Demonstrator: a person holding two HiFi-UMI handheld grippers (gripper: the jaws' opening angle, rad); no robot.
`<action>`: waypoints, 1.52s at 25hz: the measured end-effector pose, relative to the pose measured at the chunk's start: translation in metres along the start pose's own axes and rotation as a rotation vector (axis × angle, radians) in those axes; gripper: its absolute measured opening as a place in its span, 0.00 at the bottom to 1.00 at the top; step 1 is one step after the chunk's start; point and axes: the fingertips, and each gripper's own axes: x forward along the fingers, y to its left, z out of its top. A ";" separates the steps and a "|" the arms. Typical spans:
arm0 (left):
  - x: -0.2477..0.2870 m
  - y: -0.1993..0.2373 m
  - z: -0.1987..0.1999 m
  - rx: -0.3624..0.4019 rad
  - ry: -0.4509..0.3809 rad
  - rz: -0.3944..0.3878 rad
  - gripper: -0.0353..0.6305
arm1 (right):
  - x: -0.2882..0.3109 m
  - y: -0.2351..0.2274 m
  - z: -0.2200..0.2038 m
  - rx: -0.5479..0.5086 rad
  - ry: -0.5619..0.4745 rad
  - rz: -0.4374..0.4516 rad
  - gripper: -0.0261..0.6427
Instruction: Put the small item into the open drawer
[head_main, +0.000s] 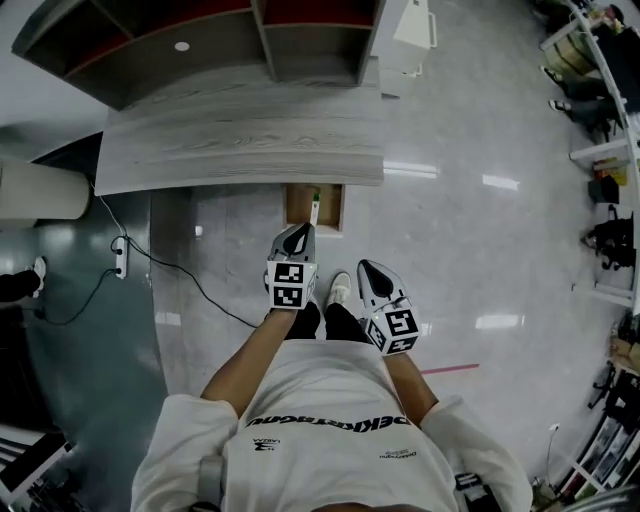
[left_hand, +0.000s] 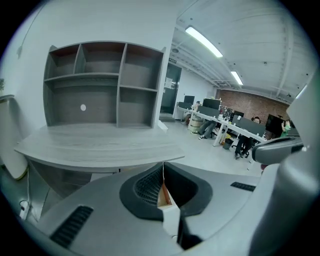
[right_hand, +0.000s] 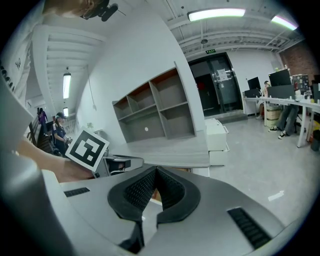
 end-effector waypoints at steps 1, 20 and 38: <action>-0.007 -0.001 0.005 0.006 -0.007 -0.002 0.08 | -0.002 0.002 0.005 -0.003 -0.005 0.004 0.08; -0.092 -0.021 0.076 0.114 -0.205 -0.081 0.08 | -0.027 0.024 0.075 -0.057 -0.120 0.013 0.08; -0.110 -0.021 0.106 0.167 -0.286 -0.064 0.08 | -0.020 0.008 0.111 -0.101 -0.165 0.011 0.08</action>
